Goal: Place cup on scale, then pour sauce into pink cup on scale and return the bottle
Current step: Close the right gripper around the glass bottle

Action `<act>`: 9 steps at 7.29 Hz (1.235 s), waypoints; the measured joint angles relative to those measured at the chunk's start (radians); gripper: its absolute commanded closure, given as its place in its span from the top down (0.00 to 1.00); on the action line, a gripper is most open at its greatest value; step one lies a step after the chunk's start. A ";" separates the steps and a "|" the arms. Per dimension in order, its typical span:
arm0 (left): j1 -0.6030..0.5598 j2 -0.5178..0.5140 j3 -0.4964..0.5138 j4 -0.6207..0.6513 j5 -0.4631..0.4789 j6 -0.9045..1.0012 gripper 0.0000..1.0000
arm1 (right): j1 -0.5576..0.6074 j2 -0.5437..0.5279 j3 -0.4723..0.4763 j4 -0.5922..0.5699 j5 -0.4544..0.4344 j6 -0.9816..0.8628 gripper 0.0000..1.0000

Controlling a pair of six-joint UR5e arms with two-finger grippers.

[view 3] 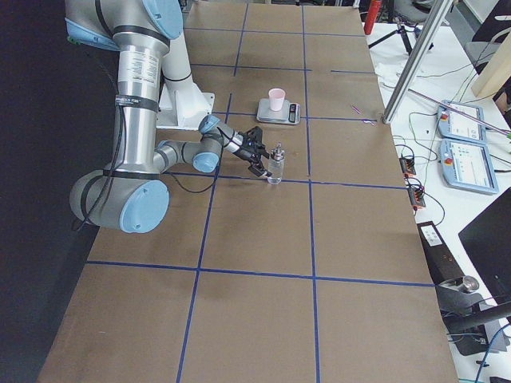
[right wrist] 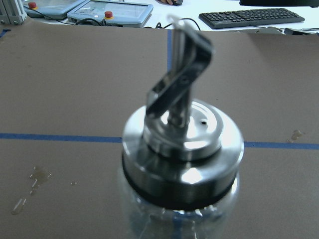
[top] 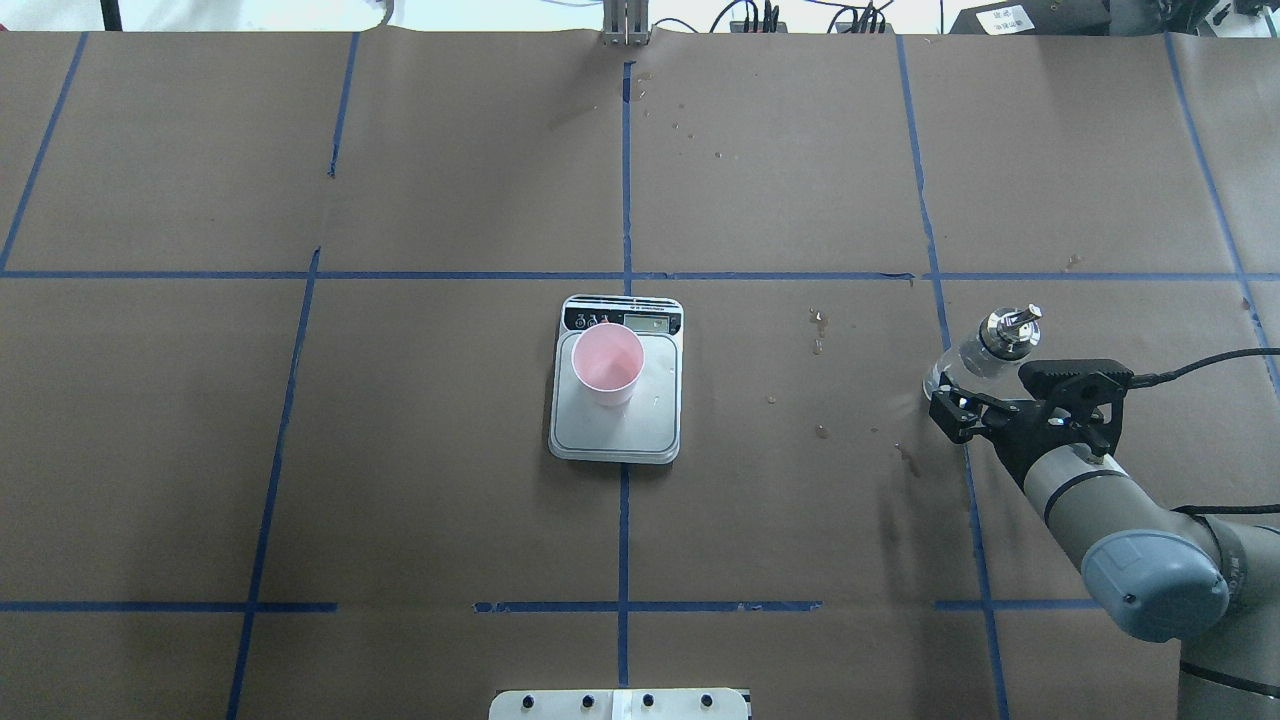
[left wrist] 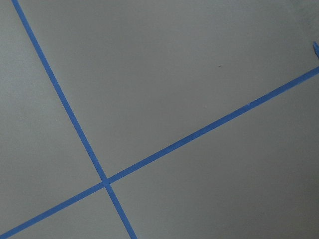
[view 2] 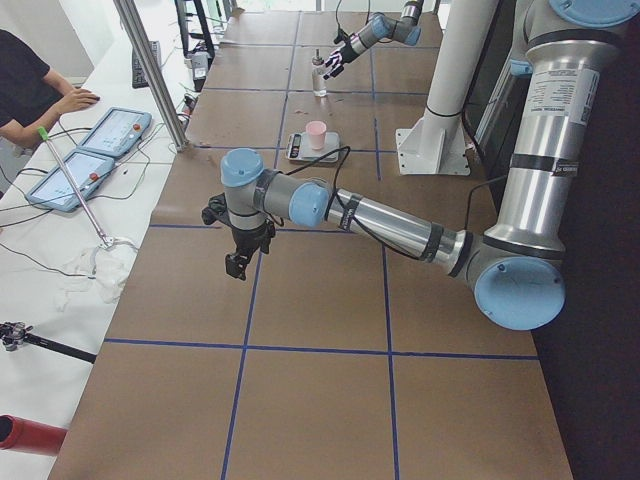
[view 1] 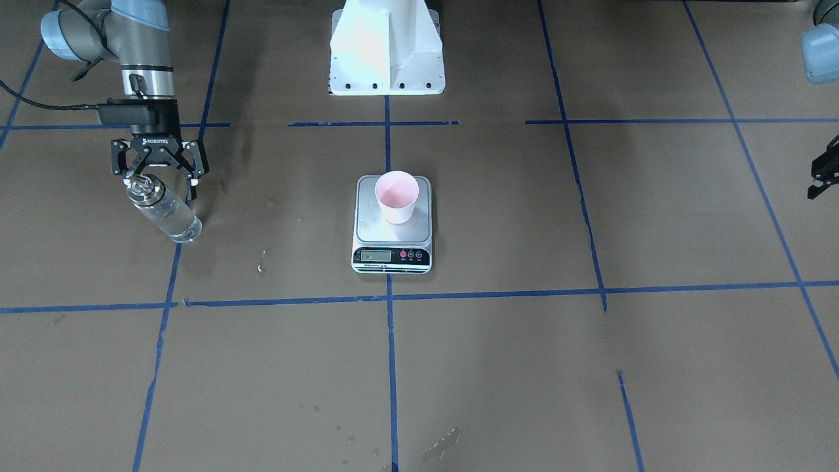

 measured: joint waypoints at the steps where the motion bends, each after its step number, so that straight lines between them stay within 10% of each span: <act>1: 0.000 0.000 -0.002 0.000 0.000 0.000 1.00 | 0.000 0.003 -0.007 0.000 -0.004 -0.001 1.00; 9: -0.002 0.000 -0.016 0.000 0.003 -0.003 1.00 | -0.001 0.059 -0.083 0.000 -0.051 -0.011 1.00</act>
